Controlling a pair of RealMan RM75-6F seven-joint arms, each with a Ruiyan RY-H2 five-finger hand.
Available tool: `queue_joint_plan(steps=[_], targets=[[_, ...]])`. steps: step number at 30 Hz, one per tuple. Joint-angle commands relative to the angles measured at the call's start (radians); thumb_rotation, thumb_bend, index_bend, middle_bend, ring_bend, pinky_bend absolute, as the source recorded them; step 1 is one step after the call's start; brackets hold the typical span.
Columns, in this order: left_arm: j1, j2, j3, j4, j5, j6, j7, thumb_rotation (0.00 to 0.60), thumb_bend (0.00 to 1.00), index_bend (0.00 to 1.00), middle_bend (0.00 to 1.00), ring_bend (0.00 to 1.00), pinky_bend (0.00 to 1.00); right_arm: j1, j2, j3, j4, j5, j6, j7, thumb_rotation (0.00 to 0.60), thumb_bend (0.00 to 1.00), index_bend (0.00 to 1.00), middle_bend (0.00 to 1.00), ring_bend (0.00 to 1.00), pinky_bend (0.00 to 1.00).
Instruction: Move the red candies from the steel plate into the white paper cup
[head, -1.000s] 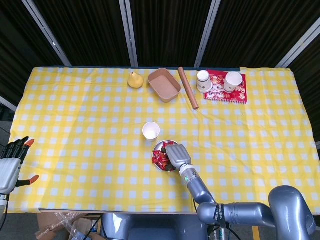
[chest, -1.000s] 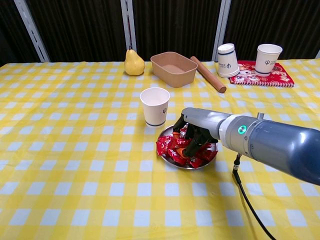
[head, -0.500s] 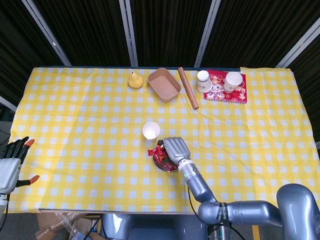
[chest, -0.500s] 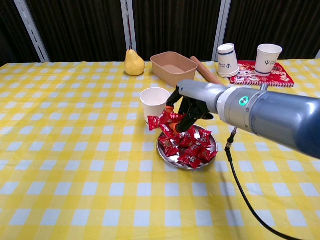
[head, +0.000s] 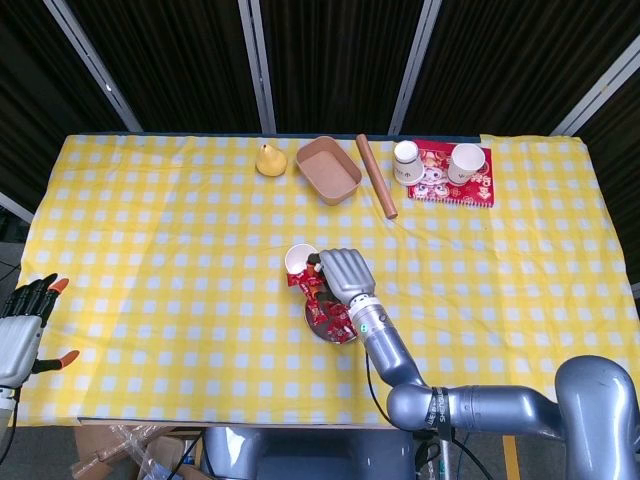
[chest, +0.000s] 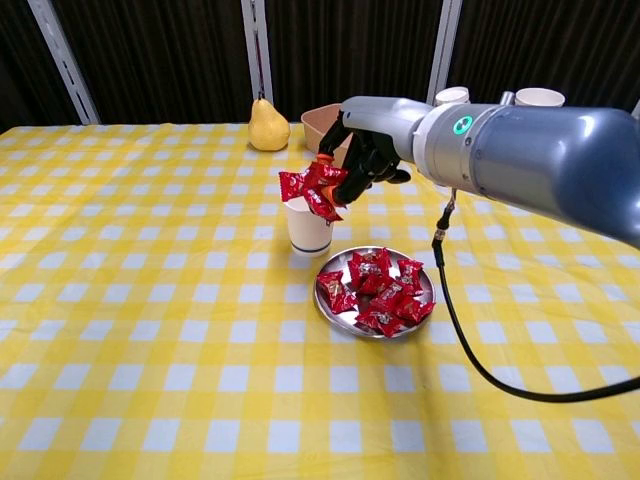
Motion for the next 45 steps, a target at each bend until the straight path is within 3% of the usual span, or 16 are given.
queue_joint_plan(steps=[1, 12, 24, 41, 45], targets=[[-0.002, 0.002, -0.001, -0.004, -0.007, -0.007, -0.001, 0.600, 0.01, 0.00, 0.00, 0.00, 0.00, 0.030, -0.012, 0.023, 0.028, 0.030, -0.020, -0.007, 0.600, 0.56, 0.66, 0.87, 0.93, 0.91], [-0.008, 0.007, -0.002, -0.013, -0.028, -0.029, 0.000, 0.600, 0.01, 0.00, 0.00, 0.00, 0.00, 0.136, -0.064, 0.060, 0.156, 0.119, -0.075, -0.032, 0.600, 0.56, 0.66, 0.87, 0.93, 0.90], [-0.012, 0.017, 0.000, -0.023, -0.037, -0.045, -0.011, 0.600, 0.01, 0.00, 0.00, 0.00, 0.00, 0.175, -0.101, 0.053, 0.280, 0.174, -0.129, -0.007, 0.600, 0.56, 0.66, 0.87, 0.93, 0.90], [-0.012, 0.017, 0.001, -0.027, -0.041, -0.044, -0.002, 0.600, 0.01, 0.00, 0.00, 0.00, 0.00, 0.175, -0.111, 0.034, 0.314, 0.167, -0.155, 0.041, 0.600, 0.56, 0.66, 0.87, 0.93, 0.91], [-0.012, 0.017, 0.002, -0.027, -0.042, -0.044, -0.001, 0.600, 0.01, 0.00, 0.00, 0.00, 0.00, 0.179, -0.110, 0.039, 0.311, 0.162, -0.150, 0.048, 0.600, 0.56, 0.60, 0.87, 0.93, 0.90]])
